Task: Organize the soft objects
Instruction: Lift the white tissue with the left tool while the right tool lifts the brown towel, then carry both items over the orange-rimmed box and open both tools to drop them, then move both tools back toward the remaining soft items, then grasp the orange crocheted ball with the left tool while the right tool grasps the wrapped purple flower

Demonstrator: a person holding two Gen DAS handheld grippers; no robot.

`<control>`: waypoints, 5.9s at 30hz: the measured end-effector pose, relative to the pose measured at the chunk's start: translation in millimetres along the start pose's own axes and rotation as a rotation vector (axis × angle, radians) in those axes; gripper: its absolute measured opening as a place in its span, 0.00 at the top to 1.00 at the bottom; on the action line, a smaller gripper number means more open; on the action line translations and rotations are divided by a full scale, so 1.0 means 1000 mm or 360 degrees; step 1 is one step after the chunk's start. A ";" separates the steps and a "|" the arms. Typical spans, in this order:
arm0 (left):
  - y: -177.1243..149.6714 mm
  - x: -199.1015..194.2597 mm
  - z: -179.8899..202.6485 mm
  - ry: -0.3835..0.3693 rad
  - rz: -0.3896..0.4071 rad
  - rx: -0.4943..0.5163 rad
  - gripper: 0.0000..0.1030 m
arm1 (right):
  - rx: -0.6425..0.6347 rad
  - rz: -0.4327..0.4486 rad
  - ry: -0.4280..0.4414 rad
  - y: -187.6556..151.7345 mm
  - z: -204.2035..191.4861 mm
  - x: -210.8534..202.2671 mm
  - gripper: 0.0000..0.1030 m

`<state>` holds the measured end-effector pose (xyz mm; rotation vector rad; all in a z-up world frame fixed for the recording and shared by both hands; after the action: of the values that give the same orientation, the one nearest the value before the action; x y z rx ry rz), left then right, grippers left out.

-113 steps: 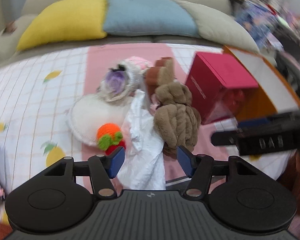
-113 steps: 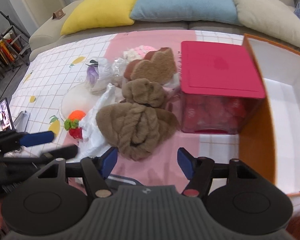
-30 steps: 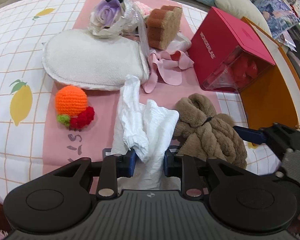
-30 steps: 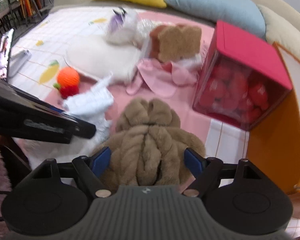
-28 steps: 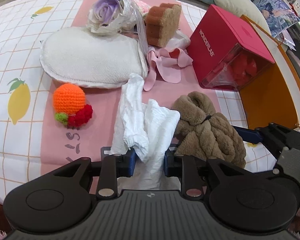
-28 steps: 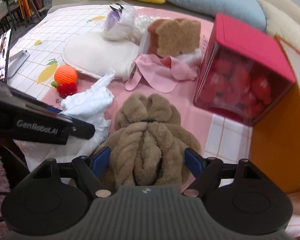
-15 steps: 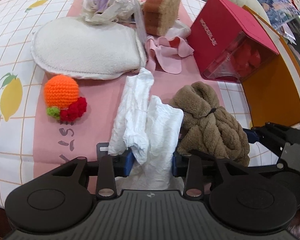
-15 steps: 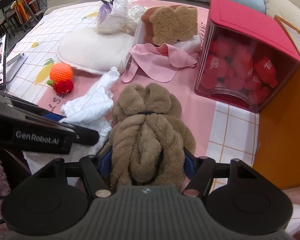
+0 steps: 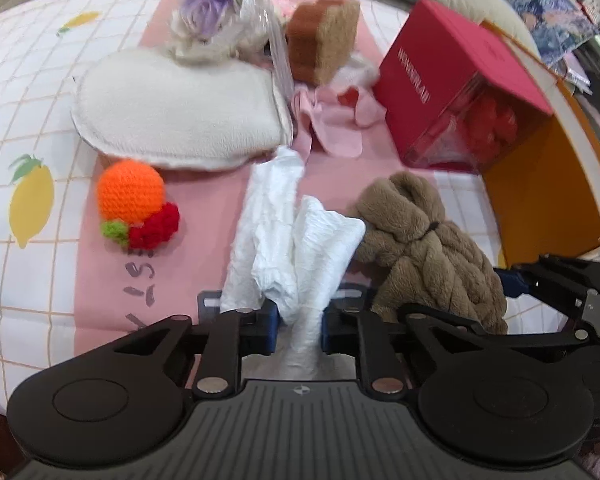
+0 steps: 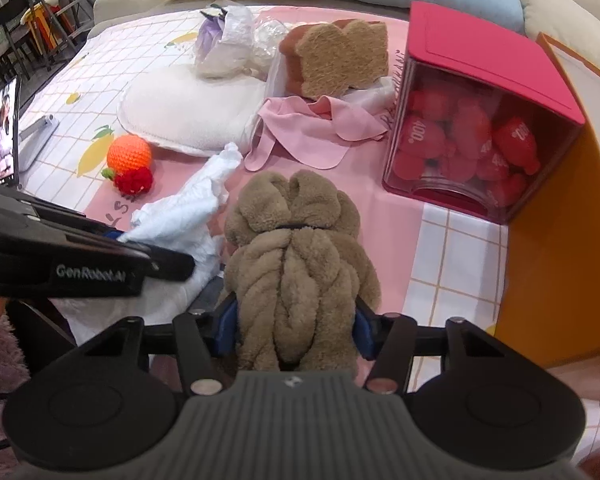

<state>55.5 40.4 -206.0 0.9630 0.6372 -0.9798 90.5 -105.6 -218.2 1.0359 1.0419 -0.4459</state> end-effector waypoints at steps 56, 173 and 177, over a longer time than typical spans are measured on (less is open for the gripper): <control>0.096 0.117 0.267 -0.0332 -0.0422 0.0517 0.78 | 0.0240 -0.0227 -0.0497 0.005 0.277 -0.027 0.44; 0.091 -0.083 -0.061 0.0234 0.0428 -0.0154 0.50 | -0.0116 0.0491 0.0083 0.185 -0.091 0.040 0.64; 0.090 -0.085 -0.056 0.0232 0.0437 -0.0138 0.50 | -0.0145 0.0500 0.0097 0.182 -0.088 0.031 0.69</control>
<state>96.8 144.1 -128.6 1.0206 0.6438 -0.6385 195.1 62.3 -167.5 1.1136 0.9239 -0.1107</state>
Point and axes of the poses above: each gripper's, at about its wrist camera, not at the fingertips, and x roughly the way its jaws point, z to its right, y to its top, the point moved 8 cm from there along x, roughly the way its jaws point, and after that the axes turned 14 degrees about -y, right-handed, at the moved point
